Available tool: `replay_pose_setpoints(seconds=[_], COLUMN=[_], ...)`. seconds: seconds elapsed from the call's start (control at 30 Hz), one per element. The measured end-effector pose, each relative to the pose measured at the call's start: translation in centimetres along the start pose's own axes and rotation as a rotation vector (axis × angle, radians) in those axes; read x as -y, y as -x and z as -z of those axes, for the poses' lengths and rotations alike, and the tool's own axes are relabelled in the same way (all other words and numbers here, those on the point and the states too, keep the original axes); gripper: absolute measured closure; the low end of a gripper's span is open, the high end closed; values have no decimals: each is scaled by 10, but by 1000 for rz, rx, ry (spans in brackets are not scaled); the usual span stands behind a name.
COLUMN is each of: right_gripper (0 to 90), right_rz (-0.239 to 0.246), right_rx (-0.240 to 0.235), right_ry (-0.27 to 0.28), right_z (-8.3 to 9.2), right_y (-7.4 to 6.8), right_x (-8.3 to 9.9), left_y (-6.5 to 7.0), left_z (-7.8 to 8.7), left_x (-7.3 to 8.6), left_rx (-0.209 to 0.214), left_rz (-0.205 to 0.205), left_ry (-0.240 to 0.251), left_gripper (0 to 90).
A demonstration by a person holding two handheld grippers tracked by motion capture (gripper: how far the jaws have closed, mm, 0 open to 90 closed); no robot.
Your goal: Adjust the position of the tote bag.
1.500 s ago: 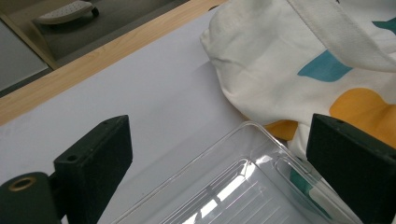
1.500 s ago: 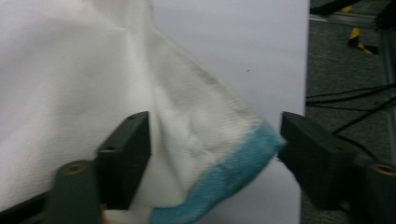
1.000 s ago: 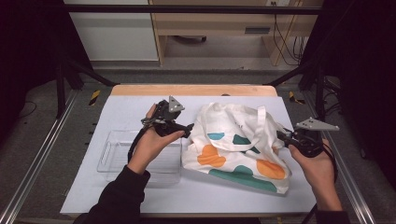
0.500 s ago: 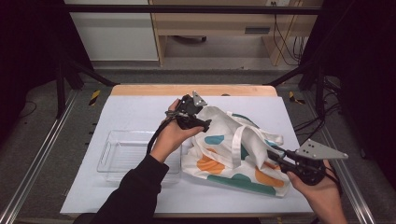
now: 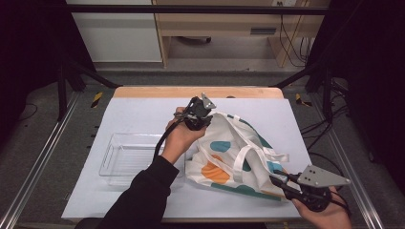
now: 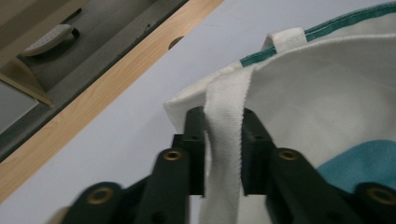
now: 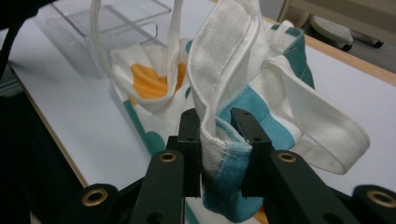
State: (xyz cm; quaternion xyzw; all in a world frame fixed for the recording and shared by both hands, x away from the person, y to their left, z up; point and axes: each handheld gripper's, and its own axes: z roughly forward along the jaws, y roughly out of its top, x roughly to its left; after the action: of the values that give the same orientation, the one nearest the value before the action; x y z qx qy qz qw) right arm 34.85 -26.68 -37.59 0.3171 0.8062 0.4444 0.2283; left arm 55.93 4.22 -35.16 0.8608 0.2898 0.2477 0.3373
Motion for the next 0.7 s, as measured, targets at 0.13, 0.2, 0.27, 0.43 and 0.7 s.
replay_pose_setpoints(seconds=[0.13, 0.2, 0.27, 0.43, 0.7], right_gripper=[748, 746, 742, 680, 320], right_rz=[-18, -17, -36, -54, -71], right_rx=[-6, -5, -9, 1, -6], right_ry=[-15, -20, -9, -1, -21], right_z=[5, 7, 10, 14, 21], right_y=[-2, -2, -2, 3, 8], right_x=[14, 16, 20, 18, 8], left_y=[8, 10, 14, 24, 30], left_z=[26, 32, 47, 63, 77], left_x=[17, 21, 34, 54, 67], left_rx=[24, 23, 32, 51, 63], left_rz=[-13, -14, -13, -5, 8], left_ry=[40, 47, 65, 93, 122], left_gripper=[872, 872, 876, 879, 879])
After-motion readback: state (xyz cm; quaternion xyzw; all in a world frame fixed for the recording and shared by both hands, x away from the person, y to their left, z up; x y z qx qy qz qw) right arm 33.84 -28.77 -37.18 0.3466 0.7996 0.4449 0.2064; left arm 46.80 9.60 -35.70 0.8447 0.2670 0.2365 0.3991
